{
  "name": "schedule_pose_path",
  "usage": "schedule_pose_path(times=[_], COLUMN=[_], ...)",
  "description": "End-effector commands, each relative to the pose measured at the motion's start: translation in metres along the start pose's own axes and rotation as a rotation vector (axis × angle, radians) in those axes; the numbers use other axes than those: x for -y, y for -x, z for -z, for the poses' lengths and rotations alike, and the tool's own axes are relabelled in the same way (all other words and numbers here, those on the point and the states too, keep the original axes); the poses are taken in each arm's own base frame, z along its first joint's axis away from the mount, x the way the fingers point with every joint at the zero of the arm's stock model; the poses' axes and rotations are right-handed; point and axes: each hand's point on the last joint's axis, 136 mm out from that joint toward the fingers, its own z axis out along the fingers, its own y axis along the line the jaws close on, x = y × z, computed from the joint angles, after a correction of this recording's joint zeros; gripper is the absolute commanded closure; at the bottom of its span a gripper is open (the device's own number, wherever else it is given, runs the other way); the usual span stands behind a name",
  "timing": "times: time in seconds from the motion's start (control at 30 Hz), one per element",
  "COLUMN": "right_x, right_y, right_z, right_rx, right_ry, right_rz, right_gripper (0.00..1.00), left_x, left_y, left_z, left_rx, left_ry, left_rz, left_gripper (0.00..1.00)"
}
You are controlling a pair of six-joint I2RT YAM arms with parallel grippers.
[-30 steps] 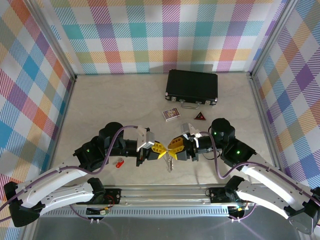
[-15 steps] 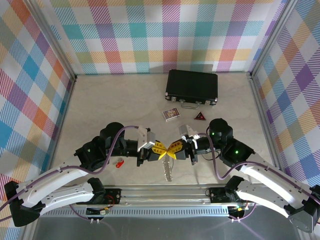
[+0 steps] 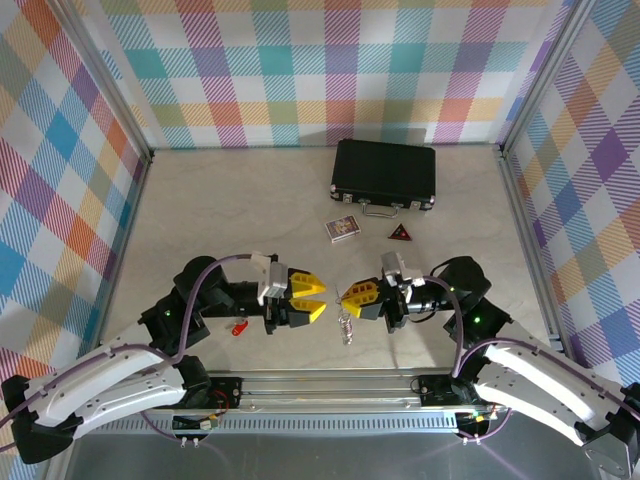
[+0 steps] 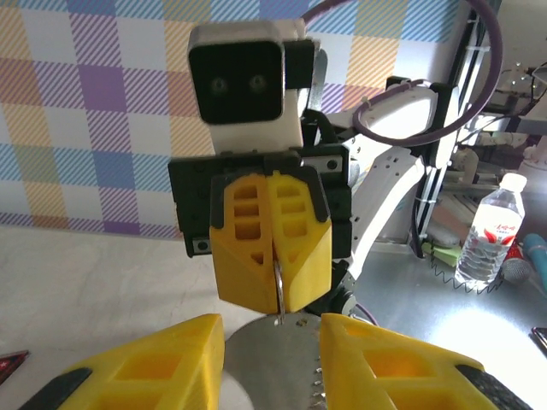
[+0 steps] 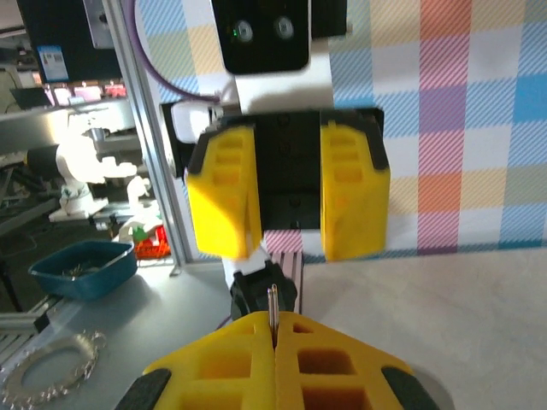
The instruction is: Put the keys on the keyring
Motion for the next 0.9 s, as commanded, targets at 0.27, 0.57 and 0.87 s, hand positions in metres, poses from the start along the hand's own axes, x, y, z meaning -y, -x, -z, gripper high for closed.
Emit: schedule_pose_path(times=[0.27, 0.57, 0.87], right_x=[-0.004, -0.006, -0.008], right_y=[0.045, 0.043, 0.041], right_z=[0.008, 0.008, 0.011], right_rx=[0.229, 0.234, 0.235], right_ry=[-0.030, -0.012, -0.017], right_rz=[0.098, 0.106, 0.110], right_gripper=[1.00, 1.00, 1.00], left_x=[0.010, 0.006, 0.004], left_y=[0.026, 0.033, 0.040], left_z=[-0.007, -0.018, -0.024], left_rx=[0.112, 0.144, 0.179], left_ry=[-0.079, -0.096, -0.116], left_rz=[-0.016, -0.022, -0.016], left_gripper=[0.70, 0.71, 0.79])
